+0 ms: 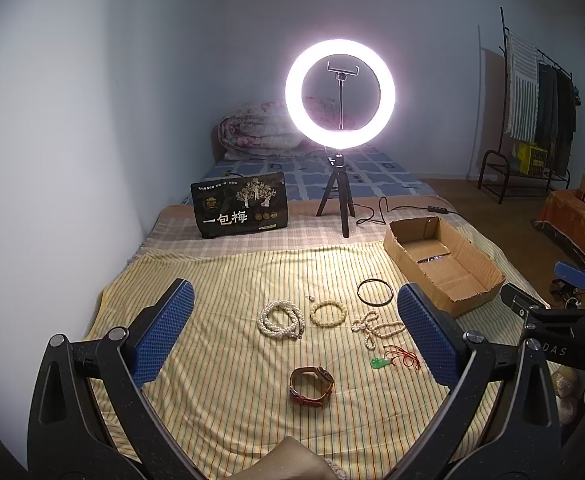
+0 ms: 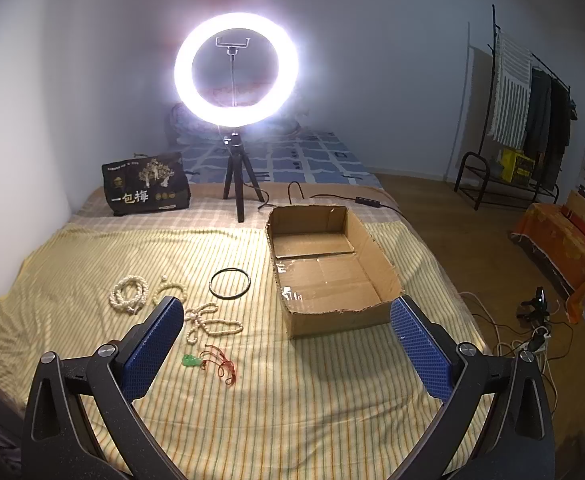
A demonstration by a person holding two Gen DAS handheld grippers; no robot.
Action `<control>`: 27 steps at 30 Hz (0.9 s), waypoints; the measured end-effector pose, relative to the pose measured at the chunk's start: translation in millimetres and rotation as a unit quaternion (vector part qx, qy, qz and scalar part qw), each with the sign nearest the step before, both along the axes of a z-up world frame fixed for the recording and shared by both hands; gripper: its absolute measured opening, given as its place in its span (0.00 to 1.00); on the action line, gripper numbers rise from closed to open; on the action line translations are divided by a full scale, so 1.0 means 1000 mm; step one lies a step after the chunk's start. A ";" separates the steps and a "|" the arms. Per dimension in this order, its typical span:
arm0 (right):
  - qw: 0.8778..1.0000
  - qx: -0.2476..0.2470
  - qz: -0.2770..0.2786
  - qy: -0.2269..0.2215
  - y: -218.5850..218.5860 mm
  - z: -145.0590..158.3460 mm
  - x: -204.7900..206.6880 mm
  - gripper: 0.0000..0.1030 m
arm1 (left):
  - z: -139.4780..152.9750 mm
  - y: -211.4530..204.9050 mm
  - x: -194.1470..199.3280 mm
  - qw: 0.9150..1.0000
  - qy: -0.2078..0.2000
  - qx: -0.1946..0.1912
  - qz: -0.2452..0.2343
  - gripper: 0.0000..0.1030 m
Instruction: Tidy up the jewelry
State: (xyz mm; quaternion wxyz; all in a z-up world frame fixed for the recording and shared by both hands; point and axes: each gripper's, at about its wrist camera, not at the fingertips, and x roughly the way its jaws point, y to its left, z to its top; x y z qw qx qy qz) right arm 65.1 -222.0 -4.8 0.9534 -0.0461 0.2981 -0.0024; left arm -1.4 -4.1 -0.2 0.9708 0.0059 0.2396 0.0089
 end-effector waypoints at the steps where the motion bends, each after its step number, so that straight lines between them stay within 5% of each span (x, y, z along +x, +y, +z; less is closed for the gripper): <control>1: 1.000 0.000 0.001 0.001 0.000 0.000 0.000 1.00 | 0.000 -0.001 0.000 1.000 0.001 0.000 0.000 1.00; 13: 1.000 -0.002 0.004 0.014 0.003 -0.005 0.005 1.00 | -0.014 0.013 0.010 1.000 0.025 -0.002 0.006 1.00; 27: 0.993 0.016 0.064 0.096 0.001 -0.046 0.041 1.00 | -0.052 0.066 0.056 0.990 0.135 -0.029 0.032 1.00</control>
